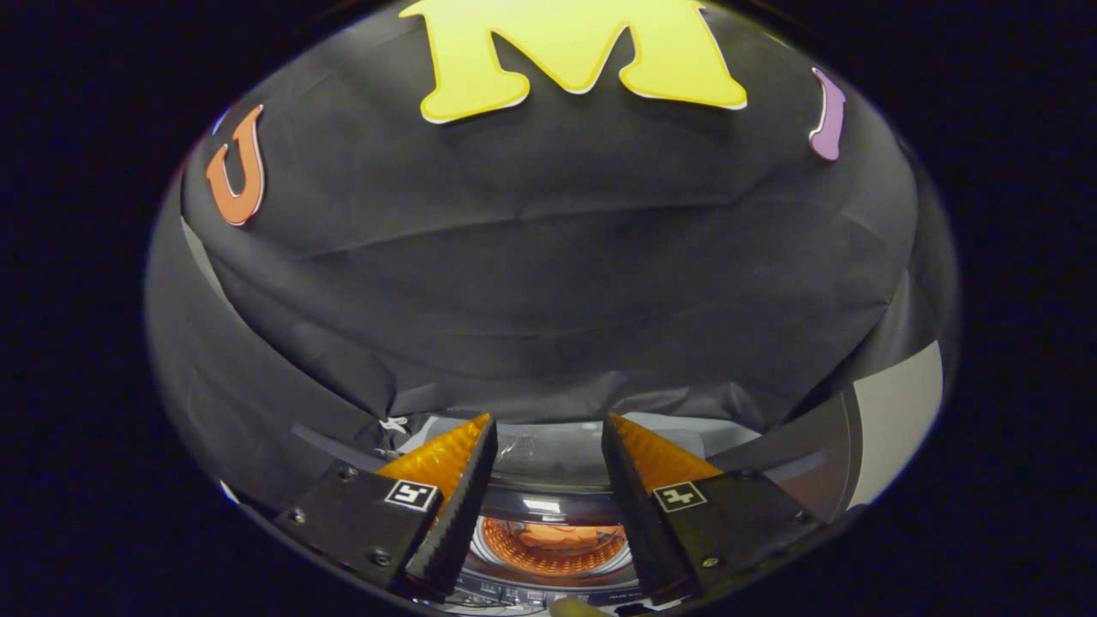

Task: Put the clothes into the washing machine and then close the washing machine lid.

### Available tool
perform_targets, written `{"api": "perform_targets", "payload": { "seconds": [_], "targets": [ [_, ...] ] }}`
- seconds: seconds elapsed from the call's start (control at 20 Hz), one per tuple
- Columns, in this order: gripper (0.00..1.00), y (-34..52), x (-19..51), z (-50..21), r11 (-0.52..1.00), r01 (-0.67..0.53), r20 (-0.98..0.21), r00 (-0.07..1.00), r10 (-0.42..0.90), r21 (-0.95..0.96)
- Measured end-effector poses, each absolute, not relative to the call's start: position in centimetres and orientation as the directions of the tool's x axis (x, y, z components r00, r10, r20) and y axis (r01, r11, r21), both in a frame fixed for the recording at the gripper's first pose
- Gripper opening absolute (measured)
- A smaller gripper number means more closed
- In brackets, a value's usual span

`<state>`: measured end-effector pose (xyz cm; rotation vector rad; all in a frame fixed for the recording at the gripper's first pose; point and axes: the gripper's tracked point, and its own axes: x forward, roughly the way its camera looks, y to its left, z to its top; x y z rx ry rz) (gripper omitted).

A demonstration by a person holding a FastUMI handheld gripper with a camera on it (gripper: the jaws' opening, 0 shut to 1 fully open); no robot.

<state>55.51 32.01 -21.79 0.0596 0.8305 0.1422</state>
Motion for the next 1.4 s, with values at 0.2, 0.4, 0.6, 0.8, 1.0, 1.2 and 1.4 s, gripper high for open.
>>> {"api": "perform_targets", "payload": {
  "seconds": [0.2, 0.4, 0.6, 0.8, 1.0, 1.2, 1.4],
  "targets": [
    [0.77, 31.9, 53.7, -22.0, 0.989, -0.101, -0.720, 0.678, 0.148, 0.107],
    [0.77, 31.8, 51.9, -22.4, 0.989, -0.098, -0.717, 0.682, 0.145, 0.107],
    [0.77, 31.8, 50.7, -22.9, 0.990, -0.093, -0.716, 0.685, 0.138, 0.102],
    [0.77, 31.6, 49.2, -23.4, 0.990, -0.093, -0.720, 0.680, 0.139, 0.103],
    [0.78, 31.5, 47.4, -24.1, 0.990, -0.102, -0.714, 0.686, 0.137, 0.092],
    [0.78, 31.2, 44.8, -26.0, 0.990, -0.107, -0.717, 0.683, 0.141, 0.093],
    [0.80, 30.6, 41.5, -29.9, 0.991, -0.120, -0.755, 0.644, 0.122, 0.057]
  ]
}}
